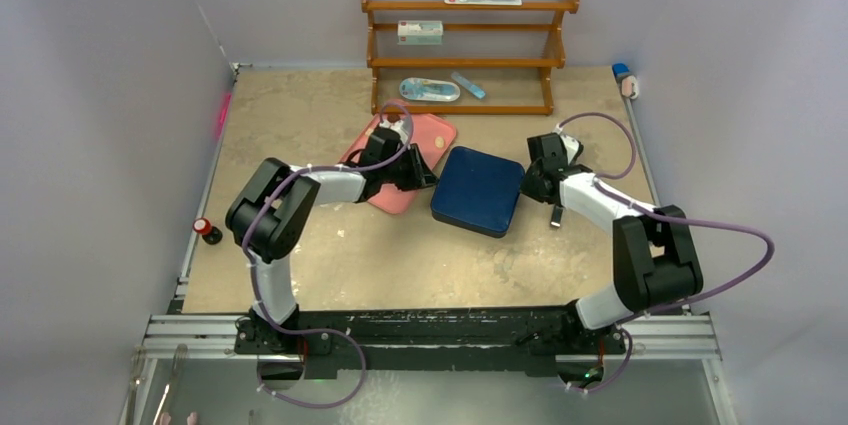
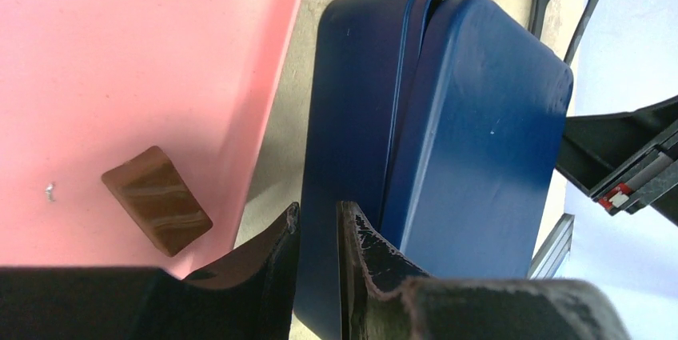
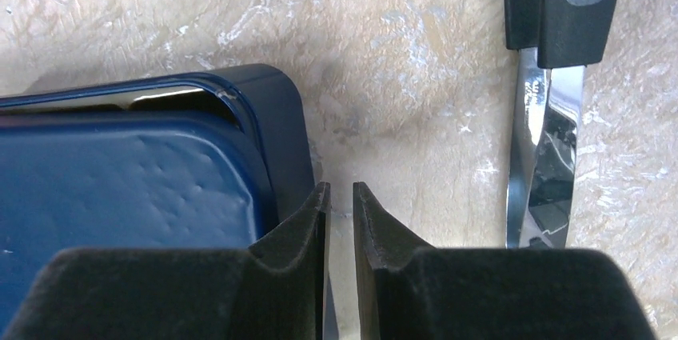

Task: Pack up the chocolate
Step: Close the box lid on the packing box.

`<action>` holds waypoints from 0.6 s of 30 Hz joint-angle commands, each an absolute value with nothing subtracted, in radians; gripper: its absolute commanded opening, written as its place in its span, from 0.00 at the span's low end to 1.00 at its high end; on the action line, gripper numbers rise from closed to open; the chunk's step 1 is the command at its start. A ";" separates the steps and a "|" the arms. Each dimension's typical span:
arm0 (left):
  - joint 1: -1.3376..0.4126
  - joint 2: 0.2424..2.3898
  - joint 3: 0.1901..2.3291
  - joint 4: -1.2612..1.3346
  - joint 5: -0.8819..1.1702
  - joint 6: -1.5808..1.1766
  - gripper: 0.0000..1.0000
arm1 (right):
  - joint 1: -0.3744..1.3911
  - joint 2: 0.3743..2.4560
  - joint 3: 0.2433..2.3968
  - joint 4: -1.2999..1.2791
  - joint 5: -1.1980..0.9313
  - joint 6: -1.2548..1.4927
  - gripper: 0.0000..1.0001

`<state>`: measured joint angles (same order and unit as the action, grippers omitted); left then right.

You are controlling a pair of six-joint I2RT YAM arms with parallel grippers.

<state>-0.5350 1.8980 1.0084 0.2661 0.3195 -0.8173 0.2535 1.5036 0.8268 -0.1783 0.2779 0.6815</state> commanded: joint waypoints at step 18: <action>-0.594 1.895 0.989 0.305 0.324 -0.812 0.21 | 0.225 1.590 0.926 -0.125 0.212 0.681 0.17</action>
<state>-0.5705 1.9076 1.0054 0.2687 0.3054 -0.8173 0.2199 1.5795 0.8803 -0.1562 0.2512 0.6769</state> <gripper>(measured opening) 0.208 0.172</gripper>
